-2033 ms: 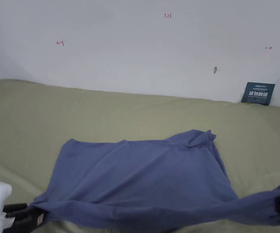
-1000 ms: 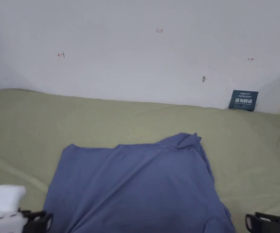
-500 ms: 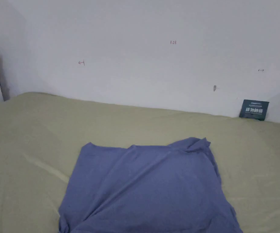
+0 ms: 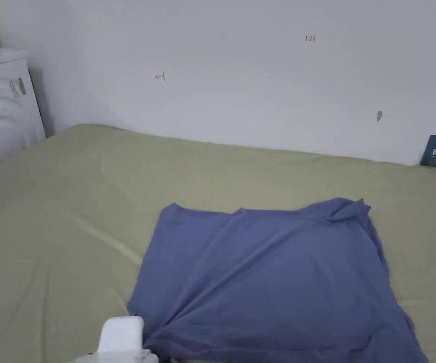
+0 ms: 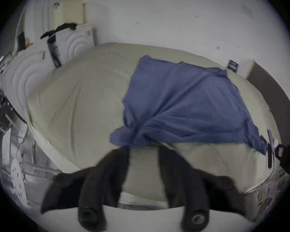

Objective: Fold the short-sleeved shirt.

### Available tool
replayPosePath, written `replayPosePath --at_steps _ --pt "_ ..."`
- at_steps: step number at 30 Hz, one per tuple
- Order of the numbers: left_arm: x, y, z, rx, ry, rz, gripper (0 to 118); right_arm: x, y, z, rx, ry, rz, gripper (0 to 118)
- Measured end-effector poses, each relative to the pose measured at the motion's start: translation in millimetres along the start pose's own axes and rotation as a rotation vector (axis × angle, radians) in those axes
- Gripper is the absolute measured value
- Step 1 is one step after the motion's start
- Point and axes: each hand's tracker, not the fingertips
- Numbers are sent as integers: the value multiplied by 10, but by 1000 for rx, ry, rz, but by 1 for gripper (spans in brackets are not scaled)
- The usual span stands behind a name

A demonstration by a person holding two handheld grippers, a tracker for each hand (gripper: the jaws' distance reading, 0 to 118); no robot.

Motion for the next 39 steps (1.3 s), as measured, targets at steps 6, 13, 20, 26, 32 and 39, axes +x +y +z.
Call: replayPosePath --at_steps 6,13,20,26,32,39 --pt "-24 94 -488 -99 38 -87 73 329 214 -109 -3 -12 -70 2" --pt "102 63 -782 -51 39 -187 48 822 269 -344 -63 -75 -114 32" --pt "37 109 -791 -31 -50 -127 14 1219 232 -792 -179 -35 -113 80" --pt "1 127 -789 -39 -70 -104 14 1234 146 -1136 -243 -52 -44 79" --pt "-18 122 -783 -38 -81 -105 14 1183 76 -1117 -254 -79 -33 6" --pt "-61 155 -714 -21 -115 -67 14 1086 153 -879 -150 -84 11 6"
